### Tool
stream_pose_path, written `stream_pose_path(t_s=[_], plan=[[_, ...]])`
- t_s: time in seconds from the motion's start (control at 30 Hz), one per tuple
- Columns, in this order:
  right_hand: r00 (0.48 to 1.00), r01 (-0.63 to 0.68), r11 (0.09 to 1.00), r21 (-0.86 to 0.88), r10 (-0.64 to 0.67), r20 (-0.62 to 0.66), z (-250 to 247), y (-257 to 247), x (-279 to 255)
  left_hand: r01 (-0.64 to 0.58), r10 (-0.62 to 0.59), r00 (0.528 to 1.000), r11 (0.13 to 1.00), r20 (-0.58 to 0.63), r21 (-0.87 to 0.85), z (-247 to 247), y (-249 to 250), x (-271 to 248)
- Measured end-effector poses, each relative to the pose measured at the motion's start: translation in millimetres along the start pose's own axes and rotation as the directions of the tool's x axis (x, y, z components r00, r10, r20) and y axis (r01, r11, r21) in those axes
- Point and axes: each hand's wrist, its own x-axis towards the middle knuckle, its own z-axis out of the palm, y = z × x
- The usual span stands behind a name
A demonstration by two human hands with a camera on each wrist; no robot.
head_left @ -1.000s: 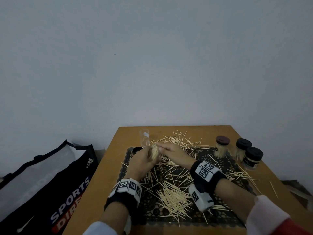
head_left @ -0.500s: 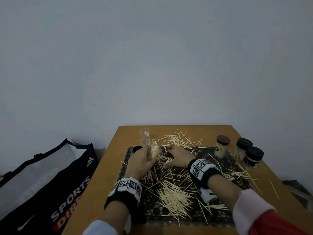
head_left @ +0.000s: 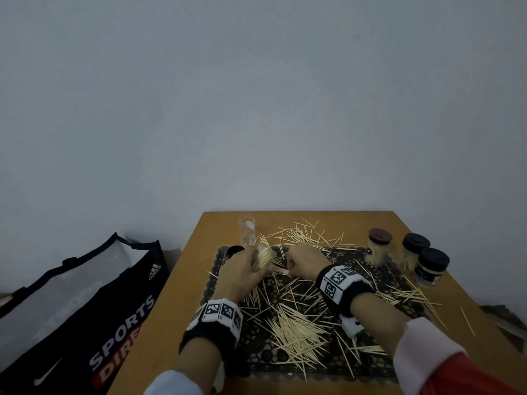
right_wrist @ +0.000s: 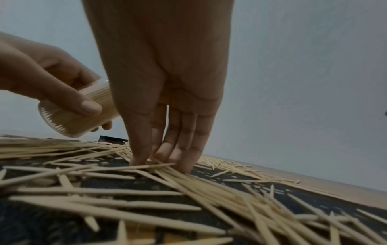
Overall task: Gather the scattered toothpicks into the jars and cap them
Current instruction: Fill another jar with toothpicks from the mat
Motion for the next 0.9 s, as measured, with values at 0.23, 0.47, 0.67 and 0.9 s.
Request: stream_pose_path(t_s=[0.23,0.47,0.67,0.9], plan=[[0.999,0.039,0.992,-0.124,-0.035,0.037,0.1,-3.2,-5.6,0.009,-0.009,1.000,1.000,0.014,0.006,1.5,-2.8,1.3],[0.995,0.075,0.981,-0.181,-0.062,0.077,-0.3,-4.5,-8.4,0.015,-0.015,1.000,1.000,0.025,0.022,2.0,-2.8,1.2],[0.994,0.097,0.976,-0.195,-0.085,0.068,-4.9,-5.0,-7.4,0.015,-0.016,0.999,0.999,0.029,0.028,2.2,-3.3,1.8],[0.993,0.118,0.980,-0.161,-0.112,0.046,-7.2,-2.4,-7.7,0.013,-0.013,1.000,1.000,0.028,0.020,1.6,-2.1,0.2]])
